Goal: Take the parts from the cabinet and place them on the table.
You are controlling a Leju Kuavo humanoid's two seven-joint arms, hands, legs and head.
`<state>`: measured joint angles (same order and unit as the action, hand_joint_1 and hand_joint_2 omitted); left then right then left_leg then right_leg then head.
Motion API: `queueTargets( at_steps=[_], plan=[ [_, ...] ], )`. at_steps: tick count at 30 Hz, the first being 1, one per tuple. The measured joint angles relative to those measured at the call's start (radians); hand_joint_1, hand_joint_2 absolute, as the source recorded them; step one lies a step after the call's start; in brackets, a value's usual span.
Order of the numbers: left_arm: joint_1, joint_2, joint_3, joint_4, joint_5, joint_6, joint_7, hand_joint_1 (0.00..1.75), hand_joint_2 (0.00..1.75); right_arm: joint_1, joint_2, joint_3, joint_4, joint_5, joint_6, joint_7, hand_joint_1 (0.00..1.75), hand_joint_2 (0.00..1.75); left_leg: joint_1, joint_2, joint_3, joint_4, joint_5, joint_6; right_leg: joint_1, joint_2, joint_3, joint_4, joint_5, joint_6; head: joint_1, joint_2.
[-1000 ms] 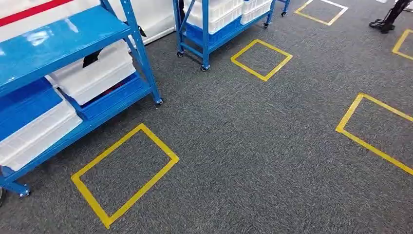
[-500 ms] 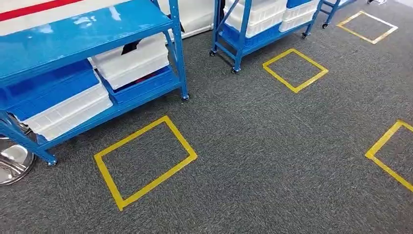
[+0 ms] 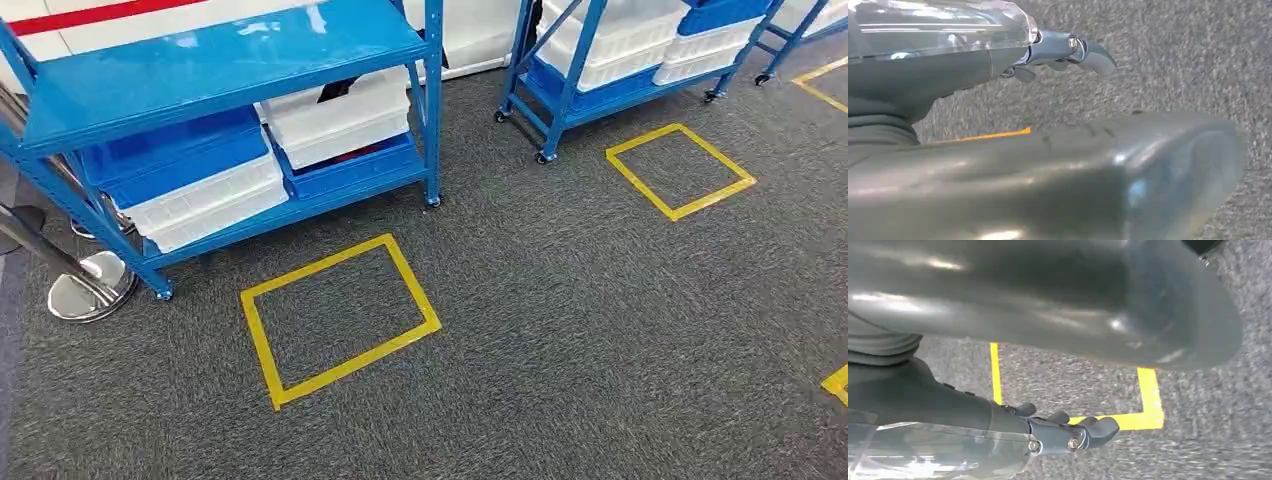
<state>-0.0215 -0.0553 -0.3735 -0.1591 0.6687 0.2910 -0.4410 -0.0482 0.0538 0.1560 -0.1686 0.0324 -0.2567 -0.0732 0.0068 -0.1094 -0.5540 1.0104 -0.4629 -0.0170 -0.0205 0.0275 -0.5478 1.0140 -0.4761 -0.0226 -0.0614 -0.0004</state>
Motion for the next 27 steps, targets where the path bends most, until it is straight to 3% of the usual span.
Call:
queueTargets(
  at_steps=[1, 2, 4, 5, 6, 7, 8, 9, 10, 11, 14, 15, 16, 17, 19, 20, 21, 22, 25, 26, 27],
  plan=[
    [-0.001, 0.000, -0.001, 0.000, -0.001, -0.006, 0.001, 0.00, 0.00, 0.003, -0.001, 0.000, 0.000, 0.000, -0.002, 0.000, 0.00, 0.00, -0.004, 0.054, -0.016, 0.034, -0.024, -0.003, 0.000, -0.011, 0.001, -0.001, -0.002, -0.010, -0.001, 0.000],
    [-0.005, 0.000, -0.001, 0.000, -0.002, -0.009, 0.001, 0.00, 0.00, 0.006, -0.002, 0.000, 0.000, 0.000, -0.002, 0.000, 0.00, 0.00, -0.002, 0.081, -0.050, 0.102, -0.063, -0.006, 0.002, -0.025, 0.002, -0.001, -0.004, -0.014, 0.000, 0.000],
    [-0.008, 0.002, -0.001, 0.000, -0.002, -0.010, 0.001, 0.00, 0.00, 0.011, -0.002, 0.000, 0.000, -0.001, -0.002, 0.000, 0.00, 0.00, 0.002, 0.096, -0.133, 0.271, -0.139, -0.014, 0.006, -0.054, 0.001, -0.001, -0.006, -0.016, 0.000, 0.000],
    [-0.008, 0.002, -0.001, 0.000, -0.002, -0.010, 0.000, 0.00, 0.00, 0.012, -0.002, 0.000, 0.000, -0.001, -0.002, 0.000, 0.00, 0.00, 0.004, 0.097, -0.158, 0.322, -0.151, -0.017, 0.006, -0.068, 0.001, 0.000, -0.007, -0.017, 0.000, 0.000],
    [-0.007, 0.002, -0.001, 0.000, -0.002, -0.007, 0.000, 0.00, 0.00, 0.012, -0.002, 0.000, 0.000, -0.001, -0.002, 0.000, 0.00, 0.00, 0.005, 0.100, -0.159, 0.324, -0.136, -0.018, 0.007, -0.082, 0.003, 0.000, -0.009, -0.015, 0.000, 0.000],
    [-0.007, 0.002, -0.001, 0.000, -0.001, -0.002, 0.000, 0.00, 0.00, 0.011, -0.002, 0.000, 0.000, -0.001, -0.001, 0.000, 0.00, 0.00, 0.005, 0.104, -0.135, 0.274, -0.101, -0.017, 0.007, -0.094, 0.005, 0.000, -0.011, -0.013, 0.000, 0.000],
    [-0.003, 0.002, -0.001, 0.000, 0.000, 0.001, -0.002, 0.00, 0.00, 0.010, -0.002, 0.000, 0.000, -0.001, -0.001, 0.000, 0.00, 0.00, 0.005, 0.111, -0.087, 0.182, -0.054, -0.014, 0.007, -0.104, 0.010, 0.000, -0.014, -0.011, 0.000, 0.000],
    [-0.003, 0.002, -0.001, 0.000, 0.002, 0.003, -0.005, 0.00, 0.00, 0.010, -0.002, 0.000, 0.000, -0.001, -0.005, -0.004, 0.00, 0.00, 0.003, 0.133, -0.029, 0.075, -0.009, -0.009, 0.007, -0.116, 0.015, 0.000, -0.017, -0.008, 0.000, 0.000],
    [-0.006, 0.002, -0.001, 0.000, 0.002, 0.005, -0.008, 0.00, 0.00, 0.013, -0.002, -0.001, 0.000, -0.003, -0.013, -0.011, 0.00, 0.00, 0.001, 0.161, 0.010, -0.002, 0.001, -0.001, 0.009, -0.118, 0.020, 0.000, -0.020, -0.003, 0.000, 0.000],
    [-0.008, 0.002, -0.001, 0.000, 0.004, 0.006, -0.014, 0.00, 0.00, 0.011, -0.002, -0.002, 0.000, -0.012, -0.017, -0.019, 0.00, 0.00, -0.008, 0.157, 0.015, -0.005, -0.004, 0.008, 0.015, -0.127, 0.019, 0.001, -0.024, 0.006, 0.000, 0.000],
    [0.002, 0.002, -0.001, 0.000, 0.006, 0.006, -0.027, 0.00, 0.00, -0.002, 0.000, -0.013, 0.000, -0.022, -0.019, -0.026, 0.00, 0.00, -0.012, 0.145, 0.006, -0.008, -0.011, 0.025, 0.010, -0.135, 0.027, -0.007, -0.027, 0.023, 0.000, 0.000],
    [0.003, 0.002, -0.001, 0.000, 0.006, 0.005, -0.029, 0.00, 0.00, -0.007, 0.000, -0.014, -0.003, -0.023, -0.019, -0.027, 0.00, 0.00, -0.005, 0.138, 0.014, -0.020, -0.008, 0.033, 0.014, -0.137, 0.034, -0.006, -0.031, 0.031, 0.000, 0.000],
    [0.003, -0.002, -0.001, 0.000, 0.004, 0.005, -0.032, 0.00, 0.00, -0.003, -0.002, -0.016, -0.003, -0.026, -0.019, -0.026, 0.00, 0.00, 0.001, 0.134, 0.029, -0.029, -0.003, 0.038, 0.008, -0.093, 0.031, 0.014, -0.039, 0.036, 0.000, 0.000],
    [0.001, -0.002, -0.001, 0.000, 0.003, 0.004, -0.032, 0.00, 0.00, 0.001, -0.002, -0.019, -0.003, -0.027, -0.019, -0.027, 0.00, 0.00, 0.002, 0.131, 0.031, -0.030, -0.004, 0.044, 0.008, -0.054, 0.000, 0.068, -0.072, 0.034, 0.000, 0.000],
    [-0.003, -0.002, -0.001, 0.000, 0.001, 0.002, -0.034, 0.00, 0.00, 0.008, -0.002, -0.021, -0.003, -0.032, -0.018, -0.026, 0.00, 0.00, 0.000, 0.120, 0.035, -0.029, -0.010, 0.050, 0.006, -0.033, -0.100, 0.243, -0.144, 0.037, 0.000, 0.000],
    [-0.004, -0.002, -0.002, 0.000, 0.001, 0.000, -0.034, 0.00, 0.00, 0.010, -0.002, -0.023, -0.003, -0.032, -0.018, -0.026, 0.00, 0.00, -0.001, 0.114, 0.039, -0.029, -0.014, 0.050, 0.006, -0.032, -0.143, 0.309, -0.158, 0.038, 0.000, 0.000],
    [-0.002, -0.002, -0.002, 0.000, 0.001, -0.001, -0.033, 0.00, 0.00, 0.014, -0.002, -0.025, -0.003, -0.032, -0.018, -0.026, 0.00, 0.00, -0.002, 0.106, 0.047, -0.029, -0.021, 0.049, 0.006, -0.032, -0.167, 0.330, -0.141, 0.038, 0.000, 0.000],
    [0.000, -0.002, -0.002, 0.000, 0.000, -0.001, -0.033, 0.00, 0.00, 0.016, -0.002, -0.026, -0.003, -0.033, -0.018, -0.026, 0.00, 0.00, -0.002, 0.100, 0.057, -0.029, -0.028, 0.047, 0.006, -0.032, -0.163, 0.298, -0.100, 0.037, 0.000, 0.000],
    [0.000, -0.002, -0.002, 0.000, -0.002, -0.002, -0.033, 0.00, 0.00, 0.023, -0.004, -0.026, -0.002, -0.033, -0.018, -0.025, 0.00, 0.00, -0.002, 0.087, 0.090, -0.030, -0.056, 0.038, 0.006, -0.026, -0.067, 0.041, 0.068, 0.026, 0.000, 0.000],
    [-0.001, -0.002, -0.002, 0.000, -0.002, -0.002, -0.032, 0.00, 0.00, 0.026, -0.004, -0.027, 0.001, -0.033, -0.017, -0.022, 0.00, 0.00, -0.007, 0.085, 0.094, -0.028, -0.066, 0.031, 0.012, -0.017, -0.059, 0.026, 0.042, 0.025, 0.000, 0.000],
    [-0.004, -0.002, -0.002, 0.000, -0.003, -0.002, -0.032, 0.00, 0.00, 0.022, -0.004, -0.028, 0.002, -0.033, -0.017, -0.022, 0.00, 0.00, -0.008, 0.083, 0.093, -0.025, -0.072, 0.026, 0.012, -0.018, -0.058, 0.019, 0.039, 0.022, 0.000, 0.000]
  ],
)
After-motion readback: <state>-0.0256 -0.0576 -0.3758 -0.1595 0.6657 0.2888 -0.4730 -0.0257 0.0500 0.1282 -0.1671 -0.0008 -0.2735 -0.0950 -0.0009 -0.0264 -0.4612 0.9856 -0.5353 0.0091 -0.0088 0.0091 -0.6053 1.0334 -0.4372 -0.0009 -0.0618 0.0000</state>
